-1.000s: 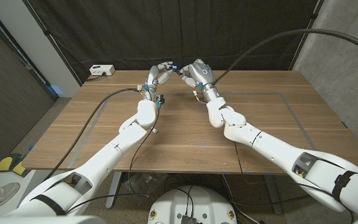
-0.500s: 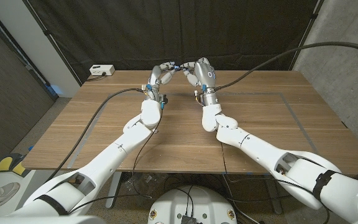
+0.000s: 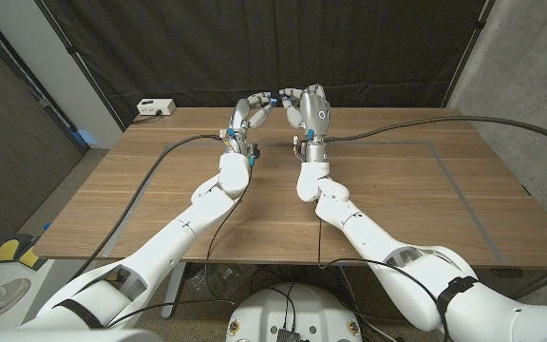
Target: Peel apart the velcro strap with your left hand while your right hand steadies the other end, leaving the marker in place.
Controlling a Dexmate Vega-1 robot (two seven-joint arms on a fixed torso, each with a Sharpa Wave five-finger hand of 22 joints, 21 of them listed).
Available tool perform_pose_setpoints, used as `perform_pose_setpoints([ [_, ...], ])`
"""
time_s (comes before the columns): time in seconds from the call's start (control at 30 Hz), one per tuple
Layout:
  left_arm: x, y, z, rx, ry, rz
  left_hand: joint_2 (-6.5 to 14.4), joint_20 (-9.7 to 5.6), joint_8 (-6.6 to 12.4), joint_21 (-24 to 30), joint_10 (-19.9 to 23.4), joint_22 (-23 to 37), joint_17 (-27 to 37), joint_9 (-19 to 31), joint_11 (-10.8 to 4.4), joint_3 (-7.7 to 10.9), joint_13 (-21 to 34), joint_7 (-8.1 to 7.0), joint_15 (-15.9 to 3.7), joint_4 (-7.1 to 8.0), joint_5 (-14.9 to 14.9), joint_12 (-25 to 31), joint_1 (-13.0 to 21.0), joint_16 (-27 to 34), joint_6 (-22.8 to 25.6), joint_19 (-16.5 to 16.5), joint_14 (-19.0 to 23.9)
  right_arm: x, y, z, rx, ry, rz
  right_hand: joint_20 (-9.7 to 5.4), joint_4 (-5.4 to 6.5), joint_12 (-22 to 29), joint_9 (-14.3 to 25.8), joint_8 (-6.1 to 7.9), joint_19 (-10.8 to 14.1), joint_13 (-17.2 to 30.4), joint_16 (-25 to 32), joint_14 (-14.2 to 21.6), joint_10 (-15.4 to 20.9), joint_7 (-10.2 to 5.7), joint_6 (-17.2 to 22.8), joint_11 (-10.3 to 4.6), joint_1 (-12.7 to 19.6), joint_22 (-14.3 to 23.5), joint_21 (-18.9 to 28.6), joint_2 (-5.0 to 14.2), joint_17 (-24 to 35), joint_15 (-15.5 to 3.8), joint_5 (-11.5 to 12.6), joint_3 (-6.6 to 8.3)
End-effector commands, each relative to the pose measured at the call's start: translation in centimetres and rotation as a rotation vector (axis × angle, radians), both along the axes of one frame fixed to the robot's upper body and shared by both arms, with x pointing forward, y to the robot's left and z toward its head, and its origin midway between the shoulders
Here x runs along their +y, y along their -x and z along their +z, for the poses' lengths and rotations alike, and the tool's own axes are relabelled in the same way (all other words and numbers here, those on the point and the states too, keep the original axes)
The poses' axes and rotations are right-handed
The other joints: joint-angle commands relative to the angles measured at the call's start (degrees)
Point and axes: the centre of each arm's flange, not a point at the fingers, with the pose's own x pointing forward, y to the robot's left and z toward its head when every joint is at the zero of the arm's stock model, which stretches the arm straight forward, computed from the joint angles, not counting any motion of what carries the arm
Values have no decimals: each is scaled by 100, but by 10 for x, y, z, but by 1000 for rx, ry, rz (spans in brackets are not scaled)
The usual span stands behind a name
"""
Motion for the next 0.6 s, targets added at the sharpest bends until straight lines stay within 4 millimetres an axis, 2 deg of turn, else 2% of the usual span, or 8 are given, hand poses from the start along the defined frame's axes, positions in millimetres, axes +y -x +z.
perform_pose_setpoints([
  [0.03,-8,8,1,-11,-29,-18,-23,-46,334,50,26,17,21,127,-12,43,33,908,-778,-14,19,50,52,-22,1003,-41,-51,-37,-8,-9,41,-192,-56,-257,37,19,79,76,-64,64,87,31,46,-8,-79,24,-41,40,106,59,37,-302,-87,-22],
  [0.3,-8,12,0,-29,1,-29,-55,-90,429,144,45,23,34,206,-14,73,68,954,-771,-52,9,67,130,-34,1046,-63,-61,-40,-4,-7,19,-178,-70,-264,50,63,158,119,-130,163,180,13,44,-2,-135,21,-60,70,246,95,59,-306,-213,-23],
  [0.37,-8,11,-1,-40,32,-41,-106,-96,409,202,56,25,37,144,-8,47,83,813,-793,-40,-17,78,110,-19,1064,-49,-7,-40,-3,-8,16,-172,-64,-271,45,79,180,135,-144,197,231,21,43,-6,-137,17,-58,80,295,93,93,-308,-250,-23],
  [0.43,-8,9,-1,-41,52,-75,-179,-64,290,304,-104,27,51,23,21,-29,98,556,-762,32,-90,32,-13,5,945,-45,85,-39,-2,-11,12,-153,-63,-275,41,96,190,162,-143,217,241,-8,66,-30,-93,-19,-57,88,352,89,80,-310,-284,-24],
  [0.47,-8,8,-1,-42,55,-92,-293,14,233,353,-293,25,73,-69,40,-165,111,510,-685,139,-152,-25,-232,10,927,-123,112,-39,-1,-12,9,-136,-64,-295,40,99,190,165,-140,223,251,-6,68,-46,-87,-26,-60,89,368,85,82,-311,-292,-27],
  [0.5,-8,7,-1,-42,67,-104,-404,34,130,387,-426,22,88,-140,82,-279,120,464,-618,207,-147,-62,-405,-8,744,-197,85,-38,-1,-14,6,-113,-76,-304,41,99,189,171,-136,220,257,-11,77,-47,-73,-39,-66,91,387,79,77,-311,-302,-31],
  [0.53,-8,7,-1,-43,66,-112,-593,76,-63,416,-610,17,105,-240,98,-466,133,388,-531,297,-120,-112,-669,-45,363,-365,-6,-37,-1,-15,2,-87,-91,-331,44,109,187,185,-128,220,269,-14,109,-76,-38,-76,-77,94,426,71,67,-313,-319,-39],
  [0.6,-8,6,0,-56,58,-127,-752,160,-277,429,-906,2,116,-320,160,-648,143,291,-394,390,-71,-206,-928,-93,-77,-575,-160,-36,-1,-18,-6,-32,-117,-366,35,107,183,192,-116,227,300,-9,102,-68,-16,-86,-78,96,473,50,78,-318,-335,-47],
])
